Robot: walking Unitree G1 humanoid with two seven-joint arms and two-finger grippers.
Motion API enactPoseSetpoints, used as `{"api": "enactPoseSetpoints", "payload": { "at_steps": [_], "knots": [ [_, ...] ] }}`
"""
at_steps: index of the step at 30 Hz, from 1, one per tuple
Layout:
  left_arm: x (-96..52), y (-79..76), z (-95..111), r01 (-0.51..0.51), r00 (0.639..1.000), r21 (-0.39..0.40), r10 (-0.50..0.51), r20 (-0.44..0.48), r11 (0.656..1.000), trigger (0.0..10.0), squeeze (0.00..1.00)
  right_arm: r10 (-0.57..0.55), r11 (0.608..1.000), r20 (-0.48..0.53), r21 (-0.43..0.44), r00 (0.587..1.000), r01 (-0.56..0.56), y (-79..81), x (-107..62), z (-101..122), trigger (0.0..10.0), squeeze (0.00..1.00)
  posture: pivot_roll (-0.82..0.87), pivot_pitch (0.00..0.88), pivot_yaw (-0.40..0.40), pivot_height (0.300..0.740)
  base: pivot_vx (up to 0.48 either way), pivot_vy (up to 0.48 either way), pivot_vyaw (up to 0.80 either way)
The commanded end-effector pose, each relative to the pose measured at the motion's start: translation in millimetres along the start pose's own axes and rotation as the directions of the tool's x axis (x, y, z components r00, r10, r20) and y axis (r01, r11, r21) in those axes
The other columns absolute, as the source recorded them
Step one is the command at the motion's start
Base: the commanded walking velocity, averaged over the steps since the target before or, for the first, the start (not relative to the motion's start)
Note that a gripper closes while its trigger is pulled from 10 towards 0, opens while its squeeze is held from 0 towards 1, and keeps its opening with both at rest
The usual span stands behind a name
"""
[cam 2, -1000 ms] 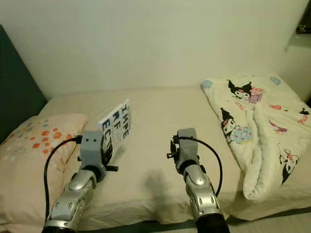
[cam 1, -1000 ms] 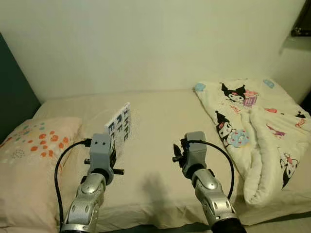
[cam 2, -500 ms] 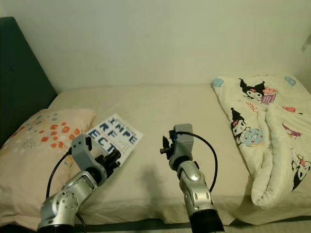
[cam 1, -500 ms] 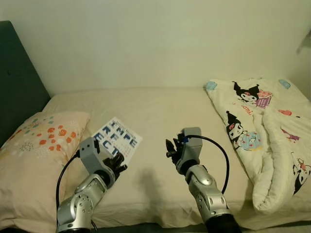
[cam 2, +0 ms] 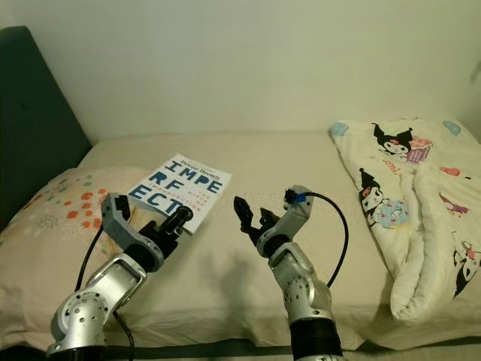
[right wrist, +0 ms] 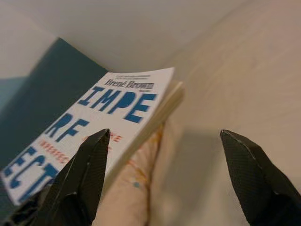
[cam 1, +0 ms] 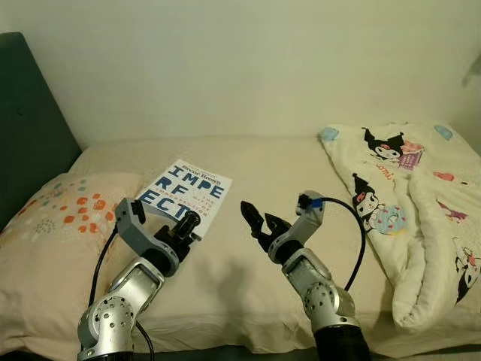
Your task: Clean up the room
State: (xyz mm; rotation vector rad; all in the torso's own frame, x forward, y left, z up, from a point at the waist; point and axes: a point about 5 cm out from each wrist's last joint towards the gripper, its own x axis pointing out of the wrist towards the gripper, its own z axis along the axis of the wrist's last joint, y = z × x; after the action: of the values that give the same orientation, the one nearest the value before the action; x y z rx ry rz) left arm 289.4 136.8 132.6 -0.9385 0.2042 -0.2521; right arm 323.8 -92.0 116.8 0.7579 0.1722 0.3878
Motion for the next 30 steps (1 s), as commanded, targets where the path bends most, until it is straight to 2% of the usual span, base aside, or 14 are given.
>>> {"api": "enactPoseSetpoints", "payload": {
  "at_steps": [1, 4, 9, 10, 11, 12, 13, 14, 15, 18, 21, 26, 28, 30],
  "knots": [
    [0.7, -13.1, -18, 0.062, 0.998, -0.141, -0.060, 0.015, 0.988, 10.0, 0.00, 0.073, 0.988, -0.011, 0.140, 0.997, -0.071, 15.8, 1.2, -14, 10.0, 1.00, -0.04, 0.100, 0.036, 0.740, 0.000, 0.000, 0.00],
    [-0.6, -14.4, -19, 0.075, 0.997, -0.150, -0.075, 0.006, 0.986, 10.0, 0.00, 0.106, 0.976, -0.018, 0.192, 0.994, -0.101, 18.3, 1.3, -14, 10.0, 1.00, -0.04, 0.097, 0.036, 0.740, 0.000, 0.000, 0.00],
    [-1.5, -15.1, -17, 0.076, 0.997, -0.164, -0.075, 0.009, 0.984, 10.0, 0.00, 0.078, 0.986, -0.062, 0.154, 0.995, -0.068, 14.2, 1.9, -15, 10.0, 1.00, -0.04, 0.096, 0.035, 0.740, 0.000, 0.000, 0.00],
    [-1.4, -15.1, -16, 0.073, 0.997, -0.164, -0.070, 0.022, 0.984, 10.0, 0.00, 0.065, 0.990, -0.077, 0.130, 0.995, -0.054, 12.7, 1.8, -16, 10.0, 0.08, -0.04, 0.095, 0.034, 0.740, 0.000, 0.000, 0.00],
    [-1.3, -15.1, -14, 0.071, 0.997, -0.163, -0.066, 0.032, 0.984, 10.0, 0.00, 0.057, 0.992, -0.085, 0.117, 0.995, -0.047, 11.9, 1.7, -16, 10.0, 0.08, -0.04, 0.095, 0.034, 0.740, 0.000, 0.000, 0.00],
    [-0.1, -13.9, -11, 0.044, 0.997, -0.134, -0.036, 0.061, 0.990, 10.0, 0.00, 0.031, 0.997, -0.101, 0.070, 0.994, -0.024, 9.3, 1.0, -17, 10.0, 0.00, -0.04, 0.096, 0.035, 0.740, 0.000, 0.000, 0.00],
    [2.3, -11.7, -6, -0.007, 0.996, -0.069, 0.013, 0.089, 0.998, 10.0, 0.00, 0.003, 1.000, -0.111, -0.008, 0.994, -0.004, 6.7, 0.2, -17, 10.0, 0.00, -0.04, 0.096, 0.035, 0.740, 0.000, 0.000, 0.00],
    [2.3, -11.7, -6, -0.007, 0.996, -0.069, 0.013, 0.089, 0.998, 10.0, 0.00, 0.003, 1.000, -0.111, -0.008, 0.994, -0.004, 6.7, 0.2, -17, 10.0, 0.00, -0.04, 0.096, 0.035, 0.740, 0.000, 0.000, 0.00],
    [4.6, -12.0, -4, -0.027, 0.995, -0.006, 0.027, 0.096, 1.000, 10.0, 0.00, -0.008, 0.999, -0.115, -0.041, 0.993, 0.003, 5.4, -0.5, -18, 10.0, 0.00, -0.04, 0.094, 0.034, 0.740, 0.000, 0.000, 0.00],
    [7.8, -21.0, -4, 0.025, 0.997, 0.033, -0.028, 0.076, 0.999, 10.0, 0.00, -0.012, 1.000, -0.099, 0.002, 0.995, 0.012, 4.5, -0.9, -18, 10.0, 0.00, -0.04, 0.094, 0.035, 0.740, 0.000, 0.000, 0.00],
    [6.2, -27.9, -10, 0.100, 0.995, 0.020, -0.100, 0.026, 0.995, 10.0, 0.00, 0.005, 0.998, -0.082, 0.063, 0.997, 0.000, 5.8, -0.6, -13, 10.0, 0.00, -0.04, 0.094, 0.041, 0.740, 0.000, 0.000, 0.00],
    [5.6, -14.9, -7, -0.007, 0.998, 0.049, 0.004, 0.067, 0.999, 10.0, 0.00, 0.000, 0.999, -0.084, 0.039, 0.996, 0.004, 3.3, -3.3, -11, 10.0, 0.00, -0.04, 0.091, 0.040, 0.740, 0.000, 0.000, 0.00],
    [7.0, -6.5, -6, -0.089, 0.994, 0.146, 0.079, 0.074, 0.985, 10.0, 0.00, -0.031, 0.999, -0.081, 0.007, 0.996, 0.032, -1.2, -5.2, -12, 10.0, 0.00, -0.04, 0.092, 0.040, 0.740, 0.000, 0.000, 0.00],
    [8.0, -3.5, -8, -0.109, 0.992, 0.155, 0.098, 0.073, 0.982, 10.0, 0.00, -0.057, 0.998, -0.071, -0.032, 0.996, 0.055, -3.7, -5.5, -11, 10.0, 0.00, -0.04, 0.092, 0.040, 0.740, 0.000, 0.000, 0.00]
  ]
}}
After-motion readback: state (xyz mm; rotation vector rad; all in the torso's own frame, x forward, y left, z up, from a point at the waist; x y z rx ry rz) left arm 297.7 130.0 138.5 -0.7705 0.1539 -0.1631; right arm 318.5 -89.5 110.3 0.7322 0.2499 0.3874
